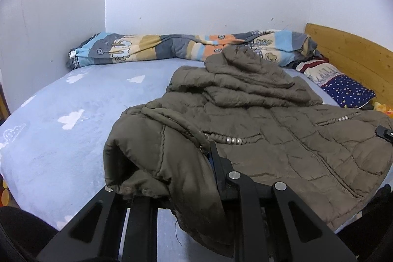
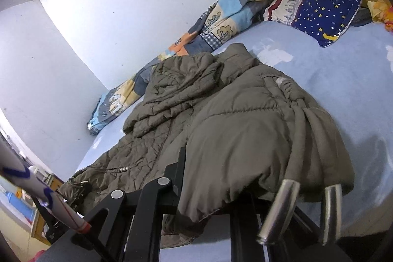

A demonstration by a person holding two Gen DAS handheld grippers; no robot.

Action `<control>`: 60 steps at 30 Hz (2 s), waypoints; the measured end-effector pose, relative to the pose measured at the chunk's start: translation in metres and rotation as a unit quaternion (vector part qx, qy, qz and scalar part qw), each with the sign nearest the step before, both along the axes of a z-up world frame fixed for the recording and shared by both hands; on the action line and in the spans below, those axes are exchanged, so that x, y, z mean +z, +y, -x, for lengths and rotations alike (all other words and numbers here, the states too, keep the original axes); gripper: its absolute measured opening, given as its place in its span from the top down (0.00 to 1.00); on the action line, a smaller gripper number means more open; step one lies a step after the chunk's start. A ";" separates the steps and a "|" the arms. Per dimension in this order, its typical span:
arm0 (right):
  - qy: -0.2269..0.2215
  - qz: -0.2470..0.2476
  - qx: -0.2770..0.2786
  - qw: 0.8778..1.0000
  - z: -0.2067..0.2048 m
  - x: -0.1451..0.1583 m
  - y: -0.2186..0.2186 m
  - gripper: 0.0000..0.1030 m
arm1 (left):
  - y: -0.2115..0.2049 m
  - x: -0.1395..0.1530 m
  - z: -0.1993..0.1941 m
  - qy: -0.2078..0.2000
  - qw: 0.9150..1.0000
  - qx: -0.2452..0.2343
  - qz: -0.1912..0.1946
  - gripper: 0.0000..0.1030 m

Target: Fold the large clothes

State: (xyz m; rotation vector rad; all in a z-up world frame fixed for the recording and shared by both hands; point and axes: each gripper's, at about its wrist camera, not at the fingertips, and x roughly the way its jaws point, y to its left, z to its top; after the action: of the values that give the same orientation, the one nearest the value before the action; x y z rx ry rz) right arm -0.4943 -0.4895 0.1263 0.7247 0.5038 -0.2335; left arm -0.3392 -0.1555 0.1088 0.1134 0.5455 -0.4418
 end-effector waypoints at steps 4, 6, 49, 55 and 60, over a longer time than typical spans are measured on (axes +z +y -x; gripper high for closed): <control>-0.013 -0.002 0.005 1.000 0.015 0.011 0.005 0.88 | 0.009 0.012 0.010 -0.006 1.000 -0.003 0.012 0.82; -0.018 -0.002 0.007 1.000 0.022 0.016 0.007 0.88 | 0.014 0.017 0.014 -0.011 1.000 -0.005 0.018 0.82; -0.055 0.008 -0.044 0.997 -0.231 0.142 -0.134 0.88 | -0.043 0.187 -0.202 0.016 0.990 0.011 0.143 0.42; -0.007 -0.005 -0.073 0.997 -0.280 0.103 -0.166 0.88 | -0.059 0.182 -0.219 -0.025 0.995 0.009 0.098 0.37; 0.033 -0.009 -0.082 0.996 -0.314 0.072 -0.179 0.86 | -0.107 0.130 -0.236 0.016 0.998 -0.042 0.047 0.37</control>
State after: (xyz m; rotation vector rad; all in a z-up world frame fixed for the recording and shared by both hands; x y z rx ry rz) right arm -0.1801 -0.6681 0.1985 0.7792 0.5105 -0.4084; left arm -0.1030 -0.2625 0.2391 0.0388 0.5520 -0.5511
